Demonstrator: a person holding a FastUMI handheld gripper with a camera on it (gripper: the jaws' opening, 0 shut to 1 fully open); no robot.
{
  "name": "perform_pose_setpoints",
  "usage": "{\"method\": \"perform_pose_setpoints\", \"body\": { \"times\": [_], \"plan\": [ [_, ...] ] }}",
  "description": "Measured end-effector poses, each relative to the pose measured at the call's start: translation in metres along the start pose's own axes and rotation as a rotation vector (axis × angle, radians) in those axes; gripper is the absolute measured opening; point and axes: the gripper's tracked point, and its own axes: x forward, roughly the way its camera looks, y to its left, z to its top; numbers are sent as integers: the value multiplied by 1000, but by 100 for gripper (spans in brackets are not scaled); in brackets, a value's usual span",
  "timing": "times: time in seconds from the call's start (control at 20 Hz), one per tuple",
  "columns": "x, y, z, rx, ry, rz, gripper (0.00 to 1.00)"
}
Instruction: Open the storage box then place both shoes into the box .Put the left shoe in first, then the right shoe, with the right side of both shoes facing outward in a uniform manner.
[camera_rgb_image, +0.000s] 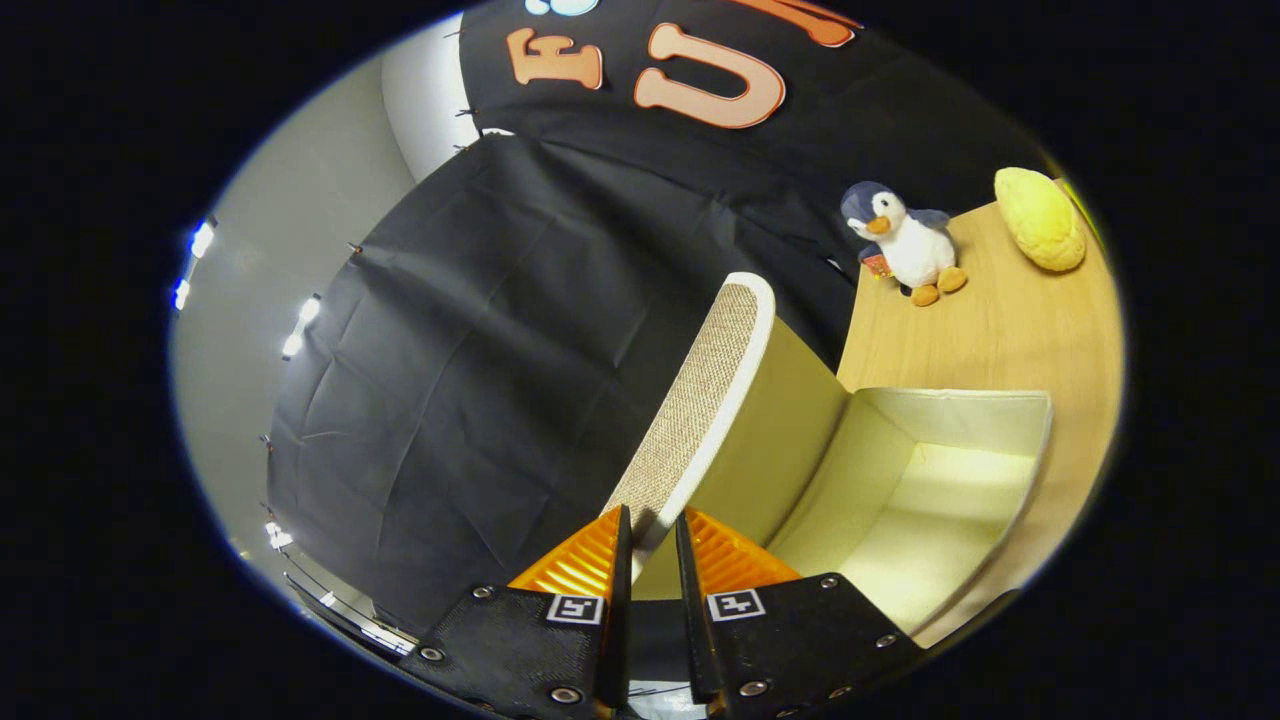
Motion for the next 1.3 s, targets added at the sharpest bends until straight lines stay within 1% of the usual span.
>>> {"method": "perform_pose_setpoints", "body": {
  "times": [0.15, 0.2, 0.35, 0.5, 0.6, 0.75, 0.95, 1.05, 1.2, 1.3],
  "plan": [
    [21, 6, -3, -30, 7, -21, 23],
    [28, 2, -4, -39, 8, -40, 24],
    [32, 1, -11, -86, 21, -90, 34],
    [35, -6, -12, -147, 18, -118, 44],
    [29, -18, -10, -188, 12, -162, 58],
    [3, -41, -7, -241, -13, -245, 78],
    [-41, -81, -2, -262, -54, -369, 93],
    [-66, -105, -2, -257, -69, -441, 96],
    [-105, -139, -3, -255, -90, -546, 96],
    [-131, -163, -14, -230, -73, -604, 96]
  ]
}}
